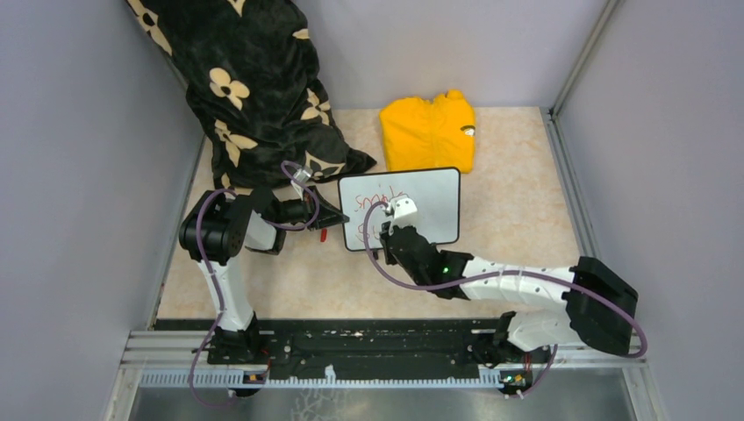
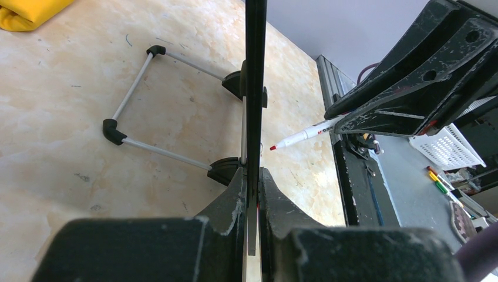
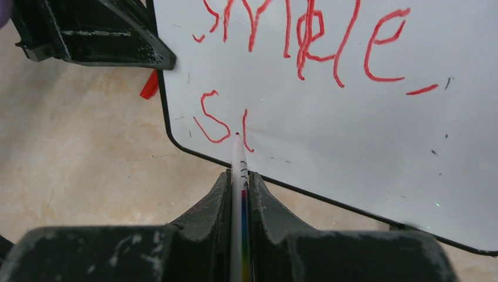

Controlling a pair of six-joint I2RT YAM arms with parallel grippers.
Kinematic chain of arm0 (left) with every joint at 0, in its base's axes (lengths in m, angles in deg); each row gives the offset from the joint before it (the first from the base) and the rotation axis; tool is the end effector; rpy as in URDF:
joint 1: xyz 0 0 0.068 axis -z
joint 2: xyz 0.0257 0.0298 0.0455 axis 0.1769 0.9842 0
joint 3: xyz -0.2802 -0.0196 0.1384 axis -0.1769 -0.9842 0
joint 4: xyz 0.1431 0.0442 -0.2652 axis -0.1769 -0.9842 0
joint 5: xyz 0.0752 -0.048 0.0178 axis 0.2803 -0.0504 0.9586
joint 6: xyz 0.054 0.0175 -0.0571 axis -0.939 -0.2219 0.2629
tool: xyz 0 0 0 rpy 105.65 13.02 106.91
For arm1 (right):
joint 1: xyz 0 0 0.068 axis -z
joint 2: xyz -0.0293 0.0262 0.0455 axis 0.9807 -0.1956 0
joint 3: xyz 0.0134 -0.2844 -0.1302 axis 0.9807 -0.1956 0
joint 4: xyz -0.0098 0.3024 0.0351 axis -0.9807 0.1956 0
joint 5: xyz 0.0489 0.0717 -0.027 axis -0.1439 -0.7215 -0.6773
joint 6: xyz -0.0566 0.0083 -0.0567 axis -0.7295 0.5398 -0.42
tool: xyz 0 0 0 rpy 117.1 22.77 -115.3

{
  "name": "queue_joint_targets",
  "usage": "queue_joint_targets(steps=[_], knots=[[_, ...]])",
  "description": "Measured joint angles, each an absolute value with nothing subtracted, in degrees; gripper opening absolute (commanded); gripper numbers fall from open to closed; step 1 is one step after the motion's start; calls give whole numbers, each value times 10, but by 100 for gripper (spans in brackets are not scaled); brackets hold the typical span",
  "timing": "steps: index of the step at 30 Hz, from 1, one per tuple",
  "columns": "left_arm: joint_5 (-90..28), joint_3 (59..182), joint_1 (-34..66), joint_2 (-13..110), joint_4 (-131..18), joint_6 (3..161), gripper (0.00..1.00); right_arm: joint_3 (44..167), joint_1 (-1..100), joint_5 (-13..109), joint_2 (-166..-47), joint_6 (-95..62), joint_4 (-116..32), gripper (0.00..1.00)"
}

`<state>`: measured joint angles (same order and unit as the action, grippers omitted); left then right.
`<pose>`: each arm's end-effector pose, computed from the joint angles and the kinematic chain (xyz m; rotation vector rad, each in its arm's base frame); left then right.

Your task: Write a sentence on the whiteboard

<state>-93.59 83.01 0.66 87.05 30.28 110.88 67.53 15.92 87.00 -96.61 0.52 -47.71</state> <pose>0.3348 -0.1313 0.1350 0.7409 1.5764 -1.5415 0.1761 0.2622 0.2263 -0.3512 1.9823 0.3917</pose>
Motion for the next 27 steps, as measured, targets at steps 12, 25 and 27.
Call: queue_joint_targets(steps=[12,25,27], knots=[[-936,830,7,871,303,1109,0,696,163,866,-1003,-5,-499,0],[-935,831,7,871,303,1108,0,696,174,862,-1006,2,-499,0],[-935,831,7,871,303,1108,0,696,174,862,-1006,2,-499,0]])
